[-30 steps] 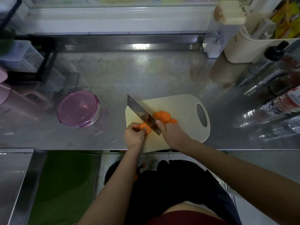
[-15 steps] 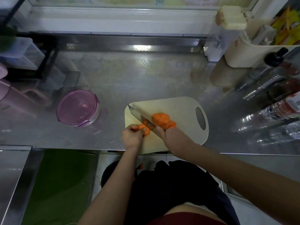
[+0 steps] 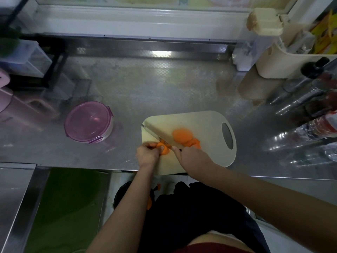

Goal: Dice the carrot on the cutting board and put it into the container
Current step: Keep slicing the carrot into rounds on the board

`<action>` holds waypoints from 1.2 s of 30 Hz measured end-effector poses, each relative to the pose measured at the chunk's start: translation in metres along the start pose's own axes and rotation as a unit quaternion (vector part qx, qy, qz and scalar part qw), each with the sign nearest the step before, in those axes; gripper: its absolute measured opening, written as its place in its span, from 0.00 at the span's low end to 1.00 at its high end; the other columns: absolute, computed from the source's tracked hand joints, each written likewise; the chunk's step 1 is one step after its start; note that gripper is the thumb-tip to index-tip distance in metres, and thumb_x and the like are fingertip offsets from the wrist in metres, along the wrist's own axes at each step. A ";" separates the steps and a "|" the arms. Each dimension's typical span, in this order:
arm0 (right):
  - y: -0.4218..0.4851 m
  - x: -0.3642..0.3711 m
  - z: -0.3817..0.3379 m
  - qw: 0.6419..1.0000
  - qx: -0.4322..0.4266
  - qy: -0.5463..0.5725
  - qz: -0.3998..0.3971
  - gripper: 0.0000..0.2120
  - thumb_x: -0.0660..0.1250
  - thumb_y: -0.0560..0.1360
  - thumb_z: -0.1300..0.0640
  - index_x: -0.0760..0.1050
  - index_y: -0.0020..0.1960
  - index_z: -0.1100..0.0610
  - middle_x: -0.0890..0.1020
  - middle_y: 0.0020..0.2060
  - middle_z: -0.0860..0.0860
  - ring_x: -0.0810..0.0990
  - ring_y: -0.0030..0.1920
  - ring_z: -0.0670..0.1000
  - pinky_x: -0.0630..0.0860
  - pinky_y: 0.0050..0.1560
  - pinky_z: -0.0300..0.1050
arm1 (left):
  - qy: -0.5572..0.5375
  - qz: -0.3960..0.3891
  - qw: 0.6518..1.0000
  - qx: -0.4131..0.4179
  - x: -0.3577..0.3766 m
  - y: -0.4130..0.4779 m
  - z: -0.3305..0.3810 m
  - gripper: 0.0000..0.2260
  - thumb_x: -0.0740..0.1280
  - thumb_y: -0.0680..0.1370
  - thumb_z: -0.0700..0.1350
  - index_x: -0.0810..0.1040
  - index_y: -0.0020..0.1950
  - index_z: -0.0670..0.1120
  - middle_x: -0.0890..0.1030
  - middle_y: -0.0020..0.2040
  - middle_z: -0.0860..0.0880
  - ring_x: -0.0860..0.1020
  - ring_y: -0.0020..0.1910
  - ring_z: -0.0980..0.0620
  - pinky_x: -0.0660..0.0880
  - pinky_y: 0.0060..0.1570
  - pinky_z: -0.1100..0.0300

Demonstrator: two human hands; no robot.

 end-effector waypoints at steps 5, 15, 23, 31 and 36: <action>-0.003 -0.001 0.002 0.999 0.000 0.032 -0.001 0.21 0.46 0.83 0.52 0.68 0.65 0.63 0.76 0.56 0.61 0.76 0.56 0.61 0.66 0.46 0.46 | 0.002 -0.002 1.000 -0.006 0.000 0.004 -0.002 0.07 0.76 0.67 0.39 0.79 0.40 0.45 0.82 0.45 0.46 0.78 0.46 0.49 0.75 0.53 0.56; 0.021 0.015 -0.001 0.998 -0.004 0.049 0.027 0.21 0.47 0.83 0.49 0.71 0.64 0.58 0.79 0.54 0.58 0.77 0.54 0.58 0.70 0.49 0.49 | 0.009 0.004 1.000 0.002 0.000 0.004 -0.003 0.07 0.74 0.68 0.39 0.78 0.35 0.47 0.80 0.39 0.49 0.77 0.42 0.52 0.72 0.47 0.61; 0.038 0.016 -0.003 0.998 -0.022 0.057 0.019 0.25 0.46 0.82 0.47 0.76 0.51 0.61 0.80 0.47 0.62 0.79 0.49 0.62 0.67 0.40 0.49 | 0.004 -0.002 1.000 0.020 0.002 0.004 -0.002 0.11 0.74 0.69 0.38 0.75 0.30 0.49 0.78 0.35 0.51 0.76 0.40 0.53 0.72 0.46 0.61; 0.042 -0.008 0.007 0.980 -0.020 0.180 0.084 0.26 0.50 0.81 0.45 0.75 0.43 0.64 0.81 0.41 0.61 0.79 0.44 0.58 0.75 0.49 0.54 | 0.019 -0.013 1.000 0.016 0.004 0.008 -0.005 0.06 0.75 0.68 0.41 0.79 0.40 0.47 0.81 0.42 0.49 0.77 0.44 0.52 0.73 0.50 0.59; 0.030 -0.014 0.016 0.978 -0.016 0.189 0.090 0.28 0.53 0.79 0.40 0.75 0.48 0.65 0.81 0.38 0.61 0.80 0.42 0.57 0.76 0.49 0.52 | 0.022 -0.017 1.000 0.014 0.004 0.009 -0.006 0.07 0.75 0.69 0.41 0.79 0.42 0.47 0.81 0.43 0.50 0.76 0.45 0.53 0.73 0.51 0.60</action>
Point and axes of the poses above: each hand's wrist, its own y-axis towards the middle knuckle, its own x-axis out of the palm, z = x × y, the point moved 6 cm from there along y, towards the middle knuckle
